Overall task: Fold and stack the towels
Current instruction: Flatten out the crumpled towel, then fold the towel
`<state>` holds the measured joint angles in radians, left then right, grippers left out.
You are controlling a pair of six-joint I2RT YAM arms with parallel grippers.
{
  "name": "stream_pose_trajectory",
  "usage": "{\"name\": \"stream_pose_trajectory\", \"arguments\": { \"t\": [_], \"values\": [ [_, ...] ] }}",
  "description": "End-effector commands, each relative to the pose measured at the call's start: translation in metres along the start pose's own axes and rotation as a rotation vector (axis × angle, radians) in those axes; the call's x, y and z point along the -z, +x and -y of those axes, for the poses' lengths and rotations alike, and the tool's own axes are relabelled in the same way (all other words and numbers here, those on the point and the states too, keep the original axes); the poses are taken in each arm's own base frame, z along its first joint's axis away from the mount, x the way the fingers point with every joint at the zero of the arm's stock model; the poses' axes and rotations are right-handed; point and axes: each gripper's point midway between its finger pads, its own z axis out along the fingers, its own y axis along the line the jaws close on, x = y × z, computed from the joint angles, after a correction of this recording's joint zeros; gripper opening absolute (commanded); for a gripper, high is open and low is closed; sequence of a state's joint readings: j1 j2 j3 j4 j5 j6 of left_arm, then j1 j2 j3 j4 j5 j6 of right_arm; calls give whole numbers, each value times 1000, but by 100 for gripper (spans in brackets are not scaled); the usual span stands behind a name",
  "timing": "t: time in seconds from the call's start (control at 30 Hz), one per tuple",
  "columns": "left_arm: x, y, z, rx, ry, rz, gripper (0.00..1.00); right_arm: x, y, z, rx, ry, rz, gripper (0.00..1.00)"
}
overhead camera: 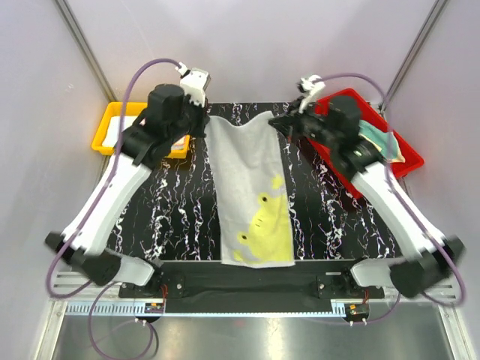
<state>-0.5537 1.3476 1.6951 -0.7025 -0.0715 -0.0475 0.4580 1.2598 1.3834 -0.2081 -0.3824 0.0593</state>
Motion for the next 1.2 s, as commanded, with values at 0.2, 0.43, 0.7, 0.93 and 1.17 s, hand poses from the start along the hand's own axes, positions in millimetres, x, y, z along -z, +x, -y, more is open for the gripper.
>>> {"name": "stream_pose_trajectory", "arguments": {
  "t": [0.2,0.43,0.7,0.93,1.17],
  "values": [
    [-148,0,-110,-28,-157,-16,0,-113,79,142,-17,10,-79,0],
    [-220,47,-118,-74,-110,-95,0,-150,141,167,57,-91,-167,0],
    [-225,94,-138,-162,-191,-199,0,-150,173,166,24,-111,-222,0],
    [-185,123,-124,-147,-158,-228,0,-126,200,124,-26,-141,-312,0],
    [-152,186,-105,-44,-137,-350,0,-104,269,63,-104,-86,-508,0]
  ]
}}
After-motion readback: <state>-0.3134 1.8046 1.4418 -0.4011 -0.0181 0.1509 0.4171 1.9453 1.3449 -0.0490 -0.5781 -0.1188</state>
